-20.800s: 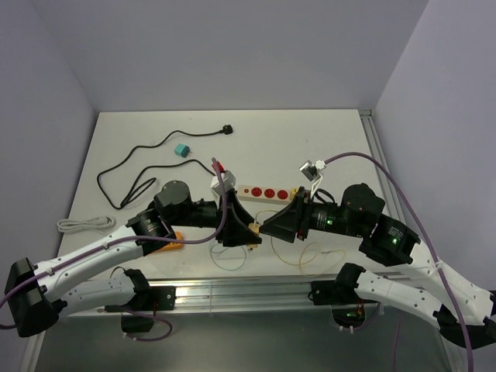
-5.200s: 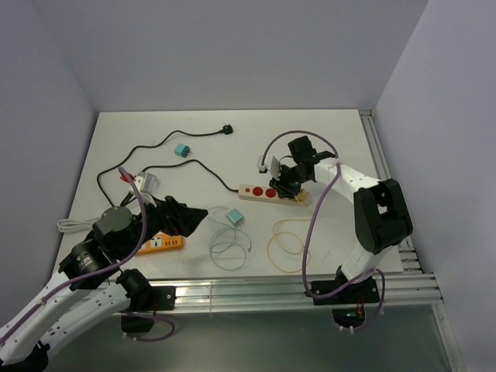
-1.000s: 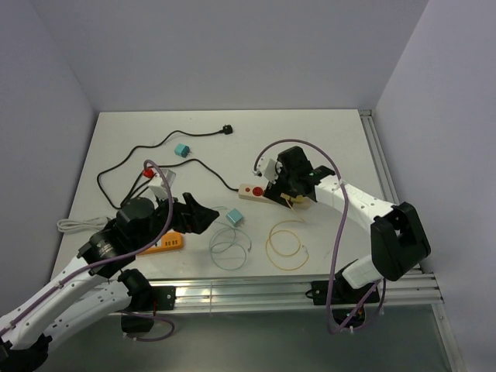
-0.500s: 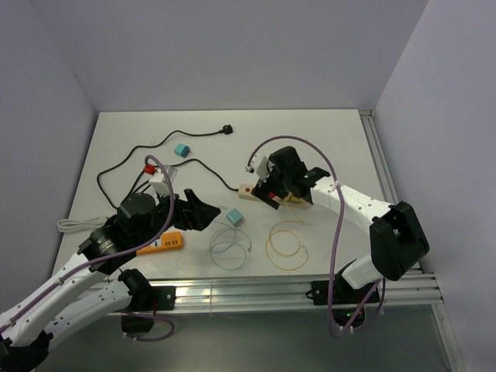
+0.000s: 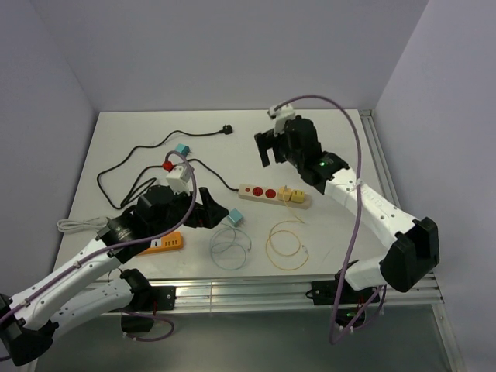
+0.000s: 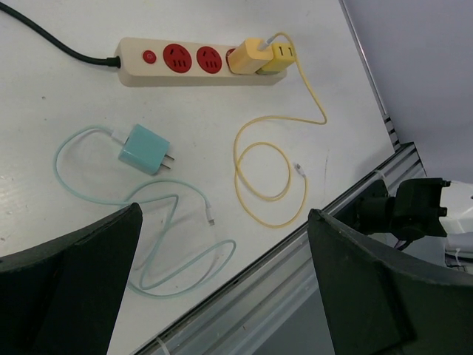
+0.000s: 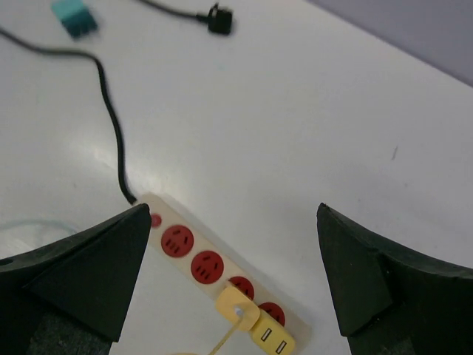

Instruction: Insert the plug

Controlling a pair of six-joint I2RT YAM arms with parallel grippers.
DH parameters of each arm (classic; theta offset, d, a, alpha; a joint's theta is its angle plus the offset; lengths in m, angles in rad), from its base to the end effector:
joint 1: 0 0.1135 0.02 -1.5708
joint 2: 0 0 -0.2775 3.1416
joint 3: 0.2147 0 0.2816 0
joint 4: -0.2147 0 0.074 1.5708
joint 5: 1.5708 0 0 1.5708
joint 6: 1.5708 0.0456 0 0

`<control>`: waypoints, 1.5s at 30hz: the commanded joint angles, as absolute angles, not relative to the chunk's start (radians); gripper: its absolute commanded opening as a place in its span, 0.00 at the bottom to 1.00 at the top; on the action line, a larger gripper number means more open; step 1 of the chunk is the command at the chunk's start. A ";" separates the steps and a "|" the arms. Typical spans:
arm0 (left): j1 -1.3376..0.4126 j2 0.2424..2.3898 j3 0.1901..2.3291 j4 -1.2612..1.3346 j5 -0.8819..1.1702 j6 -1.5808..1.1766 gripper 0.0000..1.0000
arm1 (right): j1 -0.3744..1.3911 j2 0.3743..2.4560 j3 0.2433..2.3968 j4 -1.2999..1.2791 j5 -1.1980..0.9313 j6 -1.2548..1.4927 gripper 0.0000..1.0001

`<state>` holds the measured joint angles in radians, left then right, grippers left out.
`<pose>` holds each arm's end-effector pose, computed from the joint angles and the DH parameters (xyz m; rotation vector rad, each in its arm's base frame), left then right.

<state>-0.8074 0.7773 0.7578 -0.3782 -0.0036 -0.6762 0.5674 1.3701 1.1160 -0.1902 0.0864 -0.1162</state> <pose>0.1444 -0.1507 0.3164 0.1350 2.0937 -0.9392 0.3006 0.1869 0.3230 -0.6246 1.9200 0.2001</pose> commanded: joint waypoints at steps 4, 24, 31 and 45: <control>-0.807 0.746 0.790 -0.284 -0.027 -0.701 0.99 | 0.557 1.397 1.368 -0.503 0.113 0.091 1.00; -0.805 0.431 0.739 -0.408 -0.244 -0.781 0.97 | 0.828 1.744 1.321 -0.419 -0.049 0.219 0.73; -0.805 0.431 0.724 -0.397 -0.224 -0.776 0.98 | 0.877 1.807 1.298 -0.384 -0.046 0.248 0.67; -0.805 0.449 0.718 -0.391 -0.196 -0.787 0.98 | 0.930 1.930 1.338 -0.436 0.109 0.252 0.66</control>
